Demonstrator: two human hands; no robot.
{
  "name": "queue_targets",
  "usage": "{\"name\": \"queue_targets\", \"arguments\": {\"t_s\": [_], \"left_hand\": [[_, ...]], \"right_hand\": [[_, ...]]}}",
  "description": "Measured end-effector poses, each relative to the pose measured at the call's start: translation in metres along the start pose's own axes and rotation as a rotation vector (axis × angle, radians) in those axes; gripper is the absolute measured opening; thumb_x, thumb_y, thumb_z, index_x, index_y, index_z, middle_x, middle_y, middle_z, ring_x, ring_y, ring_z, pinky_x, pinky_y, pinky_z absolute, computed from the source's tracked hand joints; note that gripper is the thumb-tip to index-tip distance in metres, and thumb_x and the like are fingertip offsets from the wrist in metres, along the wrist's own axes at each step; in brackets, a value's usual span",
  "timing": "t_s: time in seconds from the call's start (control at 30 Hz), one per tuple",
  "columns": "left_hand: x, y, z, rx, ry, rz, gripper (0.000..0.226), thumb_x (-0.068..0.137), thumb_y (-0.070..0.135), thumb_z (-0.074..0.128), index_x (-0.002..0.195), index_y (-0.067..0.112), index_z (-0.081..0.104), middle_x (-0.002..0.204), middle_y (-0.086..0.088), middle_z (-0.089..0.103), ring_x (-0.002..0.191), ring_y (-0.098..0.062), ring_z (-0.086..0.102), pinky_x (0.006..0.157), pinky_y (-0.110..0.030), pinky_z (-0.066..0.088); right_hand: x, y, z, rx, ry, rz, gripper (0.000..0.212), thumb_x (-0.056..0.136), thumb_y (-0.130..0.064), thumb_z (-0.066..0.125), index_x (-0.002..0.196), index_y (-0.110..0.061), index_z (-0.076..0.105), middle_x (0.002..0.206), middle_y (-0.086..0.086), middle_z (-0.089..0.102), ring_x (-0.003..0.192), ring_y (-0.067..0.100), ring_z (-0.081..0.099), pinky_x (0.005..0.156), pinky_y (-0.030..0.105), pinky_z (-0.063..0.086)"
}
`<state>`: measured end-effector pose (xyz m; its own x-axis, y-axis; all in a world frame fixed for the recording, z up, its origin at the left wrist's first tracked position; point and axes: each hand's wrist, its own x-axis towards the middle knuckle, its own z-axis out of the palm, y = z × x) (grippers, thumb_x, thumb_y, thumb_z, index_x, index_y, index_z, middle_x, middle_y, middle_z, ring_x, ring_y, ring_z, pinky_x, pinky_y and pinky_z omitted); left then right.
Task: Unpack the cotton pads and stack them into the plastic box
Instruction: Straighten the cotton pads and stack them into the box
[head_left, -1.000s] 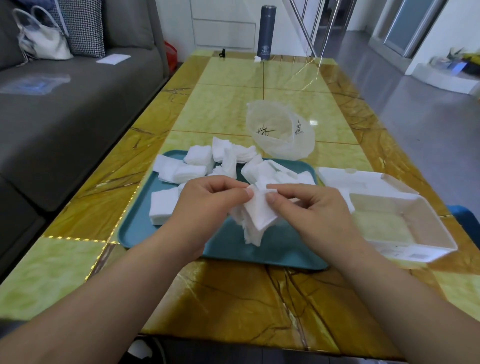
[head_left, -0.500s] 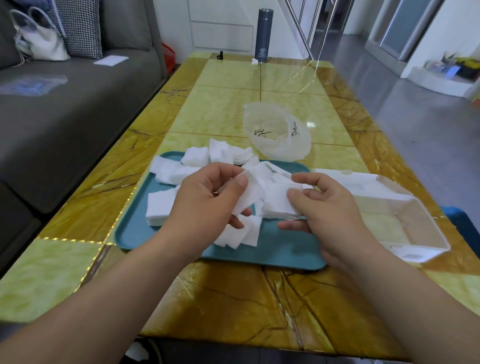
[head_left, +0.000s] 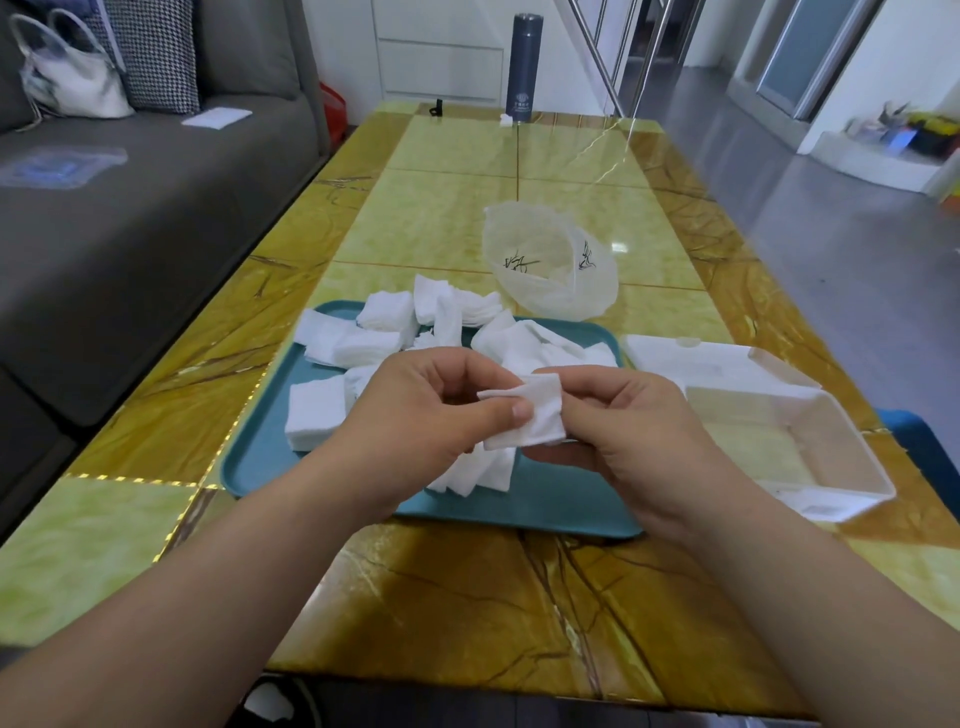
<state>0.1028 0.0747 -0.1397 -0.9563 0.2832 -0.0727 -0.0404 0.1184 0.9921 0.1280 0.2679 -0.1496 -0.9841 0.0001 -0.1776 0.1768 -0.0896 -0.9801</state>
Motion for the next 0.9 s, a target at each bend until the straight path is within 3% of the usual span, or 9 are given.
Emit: {"name": "queue_targets", "arguments": {"t_s": [0.2,0.4,0.57,0.67,0.77,0.9], "left_hand": [[0.0019,-0.0025,-0.0009,0.061,0.028,0.008,0.011,0.081,0.012,0.086,0.089,0.016,0.081,0.086,-0.013,0.077,0.067,-0.011,0.063,0.060,-0.024,0.050],[0.0033,-0.0041,-0.0011,0.077,0.035,0.004,0.011,0.081,0.011,0.086,0.089,0.015,0.080,0.086,-0.012,0.077,0.068,-0.011,0.065,0.059,-0.021,0.052],[0.0035,-0.0065,-0.0003,0.142,0.063,0.011,0.012,0.079,0.015,0.089,0.085,0.017,0.078,0.086,-0.010,0.078,0.073,-0.019,0.069,0.071,-0.045,0.060],[0.0035,-0.0054,0.0015,0.251,0.146,0.050,0.021,0.076,0.026,0.090,0.084,0.018,0.072,0.076,-0.003,0.074,0.061,-0.008,0.062,0.058,-0.027,0.053],[0.0042,-0.0081,0.0034,0.353,0.201,0.049,0.032,0.072,0.038,0.090,0.093,0.028,0.068,0.080,0.007,0.069,0.060,-0.003,0.058,0.057,-0.018,0.050],[0.0038,-0.0078,-0.0010,0.137,0.006,-0.122,0.029,0.087,0.022,0.080,0.114,0.027,0.070,0.101,-0.001,0.075,0.075,-0.013,0.070,0.065,-0.032,0.058]], "right_hand": [[-0.0016,0.0011,0.0022,-0.012,-0.034,0.001,0.022,0.101,-0.003,0.060,0.112,-0.007,0.078,0.105,0.016,0.079,0.105,0.030,0.076,0.093,0.047,0.061],[-0.0023,0.0013,0.0024,-0.020,-0.047,0.000,0.024,0.102,-0.001,0.057,0.116,-0.005,0.076,0.107,0.017,0.079,0.107,0.031,0.075,0.093,0.046,0.061],[-0.0042,-0.0022,-0.0008,-0.002,-0.105,0.004,0.024,0.097,0.001,0.061,0.114,-0.006,0.078,0.109,0.018,0.078,0.108,0.033,0.074,0.093,0.045,0.061],[-0.0057,-0.0026,0.0005,0.018,-0.115,-0.018,0.030,0.087,-0.011,0.076,0.117,-0.007,0.074,0.107,0.016,0.079,0.105,0.031,0.076,0.091,0.044,0.061],[-0.0034,0.0035,0.0048,0.036,-0.014,-0.013,0.027,0.088,-0.007,0.077,0.114,-0.007,0.072,0.101,0.016,0.080,0.099,0.031,0.077,0.084,0.040,0.063],[0.0011,0.0059,0.0044,0.156,0.071,0.041,0.014,0.094,-0.005,0.069,0.107,-0.004,0.073,0.100,0.019,0.078,0.096,0.033,0.077,0.082,0.045,0.063]]}}
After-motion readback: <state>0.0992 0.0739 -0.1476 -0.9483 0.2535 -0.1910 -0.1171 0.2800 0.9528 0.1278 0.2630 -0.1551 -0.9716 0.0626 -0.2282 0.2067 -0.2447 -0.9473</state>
